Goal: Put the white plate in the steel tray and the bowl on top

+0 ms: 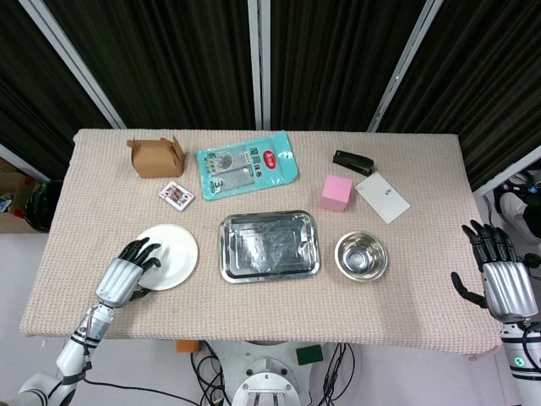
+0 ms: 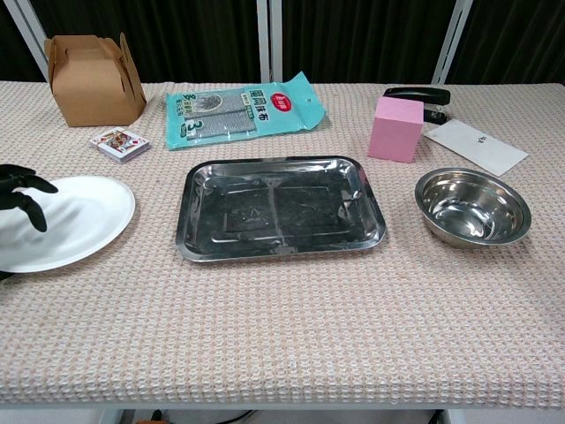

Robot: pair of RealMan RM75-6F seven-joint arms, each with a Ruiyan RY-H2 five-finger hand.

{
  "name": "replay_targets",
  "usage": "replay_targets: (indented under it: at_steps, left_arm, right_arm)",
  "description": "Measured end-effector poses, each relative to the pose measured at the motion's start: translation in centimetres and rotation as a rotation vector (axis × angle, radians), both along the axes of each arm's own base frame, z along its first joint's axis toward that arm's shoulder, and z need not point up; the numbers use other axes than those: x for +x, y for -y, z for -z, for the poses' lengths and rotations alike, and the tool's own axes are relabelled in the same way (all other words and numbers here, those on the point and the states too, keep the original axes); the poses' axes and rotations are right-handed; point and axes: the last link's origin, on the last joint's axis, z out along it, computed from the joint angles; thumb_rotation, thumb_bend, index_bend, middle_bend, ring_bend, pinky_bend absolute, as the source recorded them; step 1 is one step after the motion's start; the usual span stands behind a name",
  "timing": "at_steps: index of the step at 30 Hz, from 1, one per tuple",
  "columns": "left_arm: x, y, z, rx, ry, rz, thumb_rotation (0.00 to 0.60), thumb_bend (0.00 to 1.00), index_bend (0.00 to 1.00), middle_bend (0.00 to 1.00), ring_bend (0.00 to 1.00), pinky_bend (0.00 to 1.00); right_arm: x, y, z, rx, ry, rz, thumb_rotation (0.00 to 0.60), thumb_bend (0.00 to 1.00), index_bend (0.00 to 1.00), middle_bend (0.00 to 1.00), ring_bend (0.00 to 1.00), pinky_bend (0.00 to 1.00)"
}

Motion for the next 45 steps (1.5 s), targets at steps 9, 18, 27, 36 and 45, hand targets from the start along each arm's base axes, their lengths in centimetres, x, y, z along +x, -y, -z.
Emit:
replay_targets:
  at_steps: [9,18,27,36,45]
  left_arm:
    - [-0.03,-0.07,0.11,-0.001,-0.010,-0.001,0.600,0.25,0.47,0.19,0.08,0.16]
    - [-0.08,0.08,0.01,0.007,-0.014,0.008,0.600,0.30,0.58,0.22,0.09,0.18]
    - [-0.19,0.12,-0.08,0.014,-0.018,0.011,0.600,0.32,0.64,0.23,0.09,0.18]
    - [-0.29,0.05,0.07,0.011,-0.021,0.009,0.600,0.34,0.72,0.25,0.10,0.18]
    - [-0.12,-0.02,-0.26,0.033,-0.007,0.020,0.600,0.35,0.73,0.27,0.10,0.18]
  right_arm:
    - [-0.27,0.09,0.06,0.005,0.001,0.005,0.572,0.35,0.00,0.00,0.00,0.00]
    - [-0.52,0.02,-0.16,-0.008,0.008,0.009,0.572,0.35,0.00,0.00,0.00,0.00]
    - [-0.49,-0.13,-0.29,-0.012,0.008,0.006,0.571,0.35,0.00,0.00,0.00,0.00]
    - [-0.49,-0.05,-0.16,-0.008,0.008,0.008,0.573,0.35,0.00,0.00,0.00,0.00]
    - [-0.50,-0.04,-0.10,-0.006,0.008,0.008,0.572,0.35,0.00,0.00,0.00,0.00]
